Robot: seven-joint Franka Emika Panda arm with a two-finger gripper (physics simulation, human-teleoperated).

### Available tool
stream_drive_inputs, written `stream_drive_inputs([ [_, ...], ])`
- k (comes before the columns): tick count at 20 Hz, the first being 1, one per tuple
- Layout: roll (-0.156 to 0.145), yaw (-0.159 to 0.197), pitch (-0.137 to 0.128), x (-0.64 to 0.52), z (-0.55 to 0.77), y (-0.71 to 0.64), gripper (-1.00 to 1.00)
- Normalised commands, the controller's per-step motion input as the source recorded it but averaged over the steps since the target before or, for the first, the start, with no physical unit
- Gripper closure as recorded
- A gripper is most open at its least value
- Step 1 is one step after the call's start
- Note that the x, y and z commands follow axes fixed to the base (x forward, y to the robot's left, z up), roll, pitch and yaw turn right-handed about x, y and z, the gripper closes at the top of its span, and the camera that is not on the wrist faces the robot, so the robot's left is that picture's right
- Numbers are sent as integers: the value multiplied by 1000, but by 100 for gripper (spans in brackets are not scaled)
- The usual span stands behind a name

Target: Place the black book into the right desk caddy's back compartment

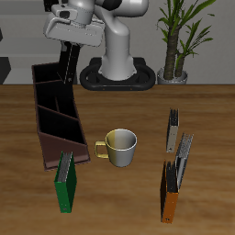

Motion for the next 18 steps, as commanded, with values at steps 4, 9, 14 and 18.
stream_drive_inputs([
  [4,-24,-10,-14,-57,47,-124,100],
  [9,-23,-30,-33,4,133,-137,100],
  [14,-4,8,-13,37,-20,-40,100],
  [18,7,39,-41,83,43,-55,100],
])
